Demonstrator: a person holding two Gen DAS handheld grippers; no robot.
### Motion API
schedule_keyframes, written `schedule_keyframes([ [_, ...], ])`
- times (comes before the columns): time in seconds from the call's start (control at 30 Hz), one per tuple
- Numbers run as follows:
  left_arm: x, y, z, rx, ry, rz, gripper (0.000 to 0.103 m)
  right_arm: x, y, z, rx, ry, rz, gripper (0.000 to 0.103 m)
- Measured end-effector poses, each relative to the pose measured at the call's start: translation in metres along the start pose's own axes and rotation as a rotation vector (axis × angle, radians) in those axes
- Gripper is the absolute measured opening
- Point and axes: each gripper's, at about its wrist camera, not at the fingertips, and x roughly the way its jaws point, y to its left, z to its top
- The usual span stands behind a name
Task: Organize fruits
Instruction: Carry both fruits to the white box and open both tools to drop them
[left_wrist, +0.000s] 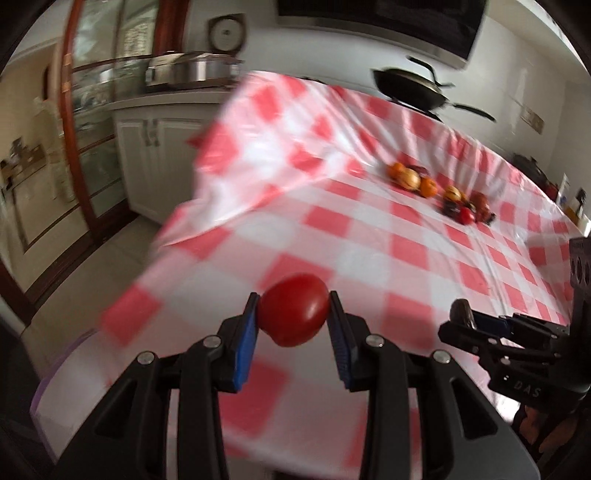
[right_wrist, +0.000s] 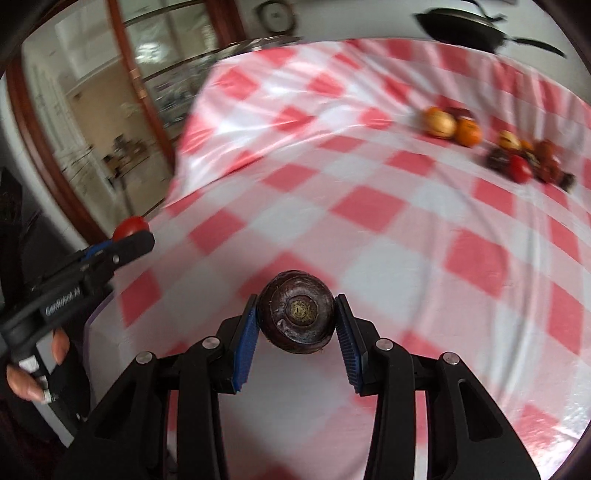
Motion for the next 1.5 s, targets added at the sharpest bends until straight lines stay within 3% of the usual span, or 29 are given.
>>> schedule_keyframes([
  [0.27, -0.055, 0.115, -0.031, -0.169, -0.057, 0.159, 0.037, 0.020, 0.110, -0.012, -0.241, 0.040, 0.167, 0.041],
  [0.47, -0.067, 0.189, -0.076, -0.292, -0.005, 0.269, 0.037, 0.035, 0.204, -0.047, -0.510, 0.092, 0.286, 0.041],
  [0.63, -0.056, 0.221, -0.112, -0.339, 0.071, 0.301, 0.037, 0.062, 0.258, -0.098, -0.732, 0.198, 0.328, 0.041],
  [0.87, -0.027, 0.225, -0.149, -0.237, 0.197, 0.359, 0.037, 0.132, 0.281, -0.142, -0.833, 0.401, 0.263, 0.041],
  [0.93, -0.006, 0.227, -0.160, -0.201, 0.290, 0.412, 0.037, 0.157, 0.283, -0.146, -0.825, 0.472, 0.230, 0.041],
  [1.1, 0.028, 0.249, -0.175, -0.300, 0.473, 0.362, 0.037, 0.208, 0.291, -0.158, -0.854, 0.623, 0.074, 0.041],
  [1.17, 0.029, 0.255, -0.180, -0.318, 0.510, 0.351, 0.038, 0.215, 0.285, -0.162, -0.836, 0.670, 0.069, 0.041],
  [1.27, 0.033, 0.262, -0.185, -0.349, 0.553, 0.320, 0.051, 0.223, 0.282, -0.168, -0.807, 0.725, 0.061, 0.042],
  [1.33, 0.031, 0.264, -0.186, -0.364, 0.547, 0.316, 0.069, 0.222, 0.281, -0.168, -0.789, 0.729, 0.073, 0.045],
  [1.4, 0.030, 0.262, -0.186, -0.357, 0.544, 0.322, 0.075, 0.218, 0.284, -0.166, -0.788, 0.716, 0.083, 0.057],
  [1.5, 0.034, 0.259, -0.185, -0.328, 0.569, 0.335, 0.079, 0.215, 0.288, -0.165, -0.788, 0.705, 0.100, 0.063],
])
